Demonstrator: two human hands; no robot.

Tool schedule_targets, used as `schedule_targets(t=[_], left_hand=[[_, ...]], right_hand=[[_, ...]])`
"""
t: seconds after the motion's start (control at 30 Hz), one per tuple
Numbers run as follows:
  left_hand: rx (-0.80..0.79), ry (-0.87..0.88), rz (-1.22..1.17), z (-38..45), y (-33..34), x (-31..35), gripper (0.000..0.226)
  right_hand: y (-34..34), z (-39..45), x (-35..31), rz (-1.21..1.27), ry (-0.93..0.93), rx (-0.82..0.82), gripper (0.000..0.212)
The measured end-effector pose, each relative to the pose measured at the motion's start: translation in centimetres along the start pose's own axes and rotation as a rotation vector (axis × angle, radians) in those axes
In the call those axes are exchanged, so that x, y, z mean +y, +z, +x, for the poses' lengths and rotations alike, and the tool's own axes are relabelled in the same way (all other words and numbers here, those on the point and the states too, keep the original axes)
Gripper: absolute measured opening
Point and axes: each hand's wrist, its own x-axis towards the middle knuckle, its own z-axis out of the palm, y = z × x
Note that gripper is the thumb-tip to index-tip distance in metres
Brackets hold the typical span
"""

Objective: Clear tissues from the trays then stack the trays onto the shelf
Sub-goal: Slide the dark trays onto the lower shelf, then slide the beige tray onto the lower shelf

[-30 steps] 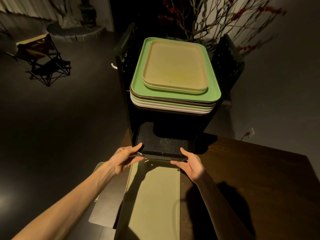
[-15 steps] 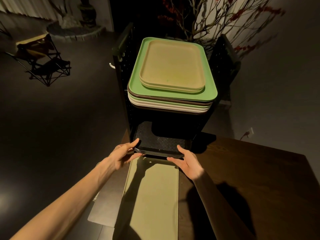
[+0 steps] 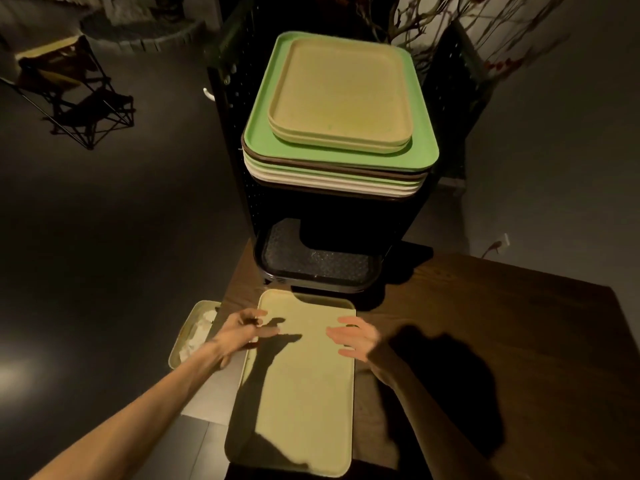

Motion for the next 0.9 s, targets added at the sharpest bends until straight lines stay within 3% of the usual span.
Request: schedule_targets(t=[0.03,0.07,0.1,0.13,0.17,0.2,0.37,0.5,0.67,0.77,0.9], left_hand=[[0.057,-0.036,0.040,0.3,0.0,-2.1,0.047],[0.121,-0.064,0.089,0.5,-0.1,-4.0,0.041],[0.187,-0.084,0.147,0.6,-0.2,-5.8,0.037],[0.245,-0.099,0.207,0.6,-0.2,-7.2,0.036],[0.291,-0.110,0.254,0.5,-0.2,-8.4,0.038],[0.321,-0.124,0.286,0.5,-0.3,-9.4,0.041],[0.300,-0.245,0.297,1.0,-0.4,-13.4,0.034],[0.300,-0.279,0.338,1.2,-0.1,-15.3,0.019],[0.302,-0.254,0.226,0.3,-0.7,-14.9,0.011],[0.267,-0.221,0.127,-1.2,-1.6,-14.1,0.012],[0.244,-0.149,0.070,-2.8,-1.9,-13.5,0.024]], right_hand=[[-0.4,0.9,2.1,-0.025,0.038,-0.049,0.032],[-1.3,2.5,4.9,-0.106,-0.080,-0.036,0.027],[-1.5,3.1,7.0,-0.121,-0.136,0.037,0.033],[-0.7,2.5,8.4,-0.063,0.017,0.043,0.054],[-0.2,1.9,10.1,-0.244,0.029,0.223,0.071],[0.2,1.0,10.8,-0.304,0.094,0.267,0.075],[1.0,0.0,14.3,-0.560,0.233,0.315,0.060],[1.5,0.3,16.7,-0.491,0.284,0.290,0.028],[0.3,-0.4,17.7,-0.273,0.329,0.159,0.044],[-0.2,-1.9,16.6,-0.166,0.284,0.096,0.022],[-0.3,-2.5,15.6,-0.136,0.199,0.101,0.024]])
